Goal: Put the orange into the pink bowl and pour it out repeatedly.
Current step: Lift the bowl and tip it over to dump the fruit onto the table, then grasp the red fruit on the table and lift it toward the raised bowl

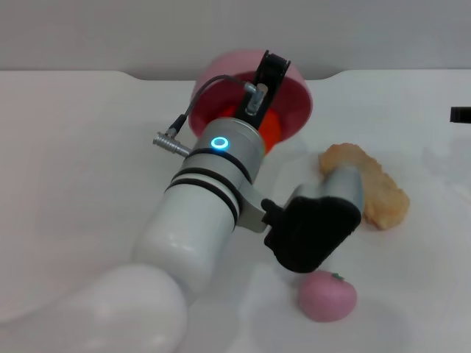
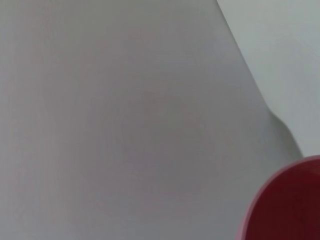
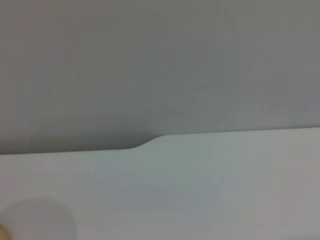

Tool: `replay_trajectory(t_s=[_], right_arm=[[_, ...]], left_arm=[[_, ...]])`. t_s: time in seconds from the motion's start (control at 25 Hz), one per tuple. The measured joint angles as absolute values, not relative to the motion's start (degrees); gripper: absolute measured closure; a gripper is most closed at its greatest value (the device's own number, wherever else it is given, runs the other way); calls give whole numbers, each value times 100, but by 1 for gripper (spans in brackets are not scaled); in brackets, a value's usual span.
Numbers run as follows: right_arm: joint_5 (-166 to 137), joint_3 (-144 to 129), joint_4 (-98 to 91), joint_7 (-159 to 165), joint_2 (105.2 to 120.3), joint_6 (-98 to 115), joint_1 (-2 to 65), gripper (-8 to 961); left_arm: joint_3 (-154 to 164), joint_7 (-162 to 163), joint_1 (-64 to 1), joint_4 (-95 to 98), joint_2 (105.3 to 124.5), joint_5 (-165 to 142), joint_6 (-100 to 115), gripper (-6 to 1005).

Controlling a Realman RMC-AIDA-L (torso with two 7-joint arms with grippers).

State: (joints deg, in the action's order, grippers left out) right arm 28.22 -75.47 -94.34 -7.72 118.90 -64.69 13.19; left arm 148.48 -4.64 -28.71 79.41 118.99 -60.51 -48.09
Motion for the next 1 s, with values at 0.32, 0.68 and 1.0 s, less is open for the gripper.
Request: replay_trajectory(t_s=[0.32, 0.68, 1.0], right_arm=[[2822, -7584, -9292, -749, 11883, -6468, 1427, 456], [2821, -7662, -8994, -750, 11883, -6456, 1664, 457], [2831, -7735, -8916, -758, 11890, -6402, 1723, 456]], left_arm=[[15224, -420, -2818, 7385, 11912, -7553, -4841, 951], [15249, -200, -2734, 6972, 11909, -8505, -4906, 949], [14576, 2684, -2711, 8276, 11910, -7375, -5316, 948]])
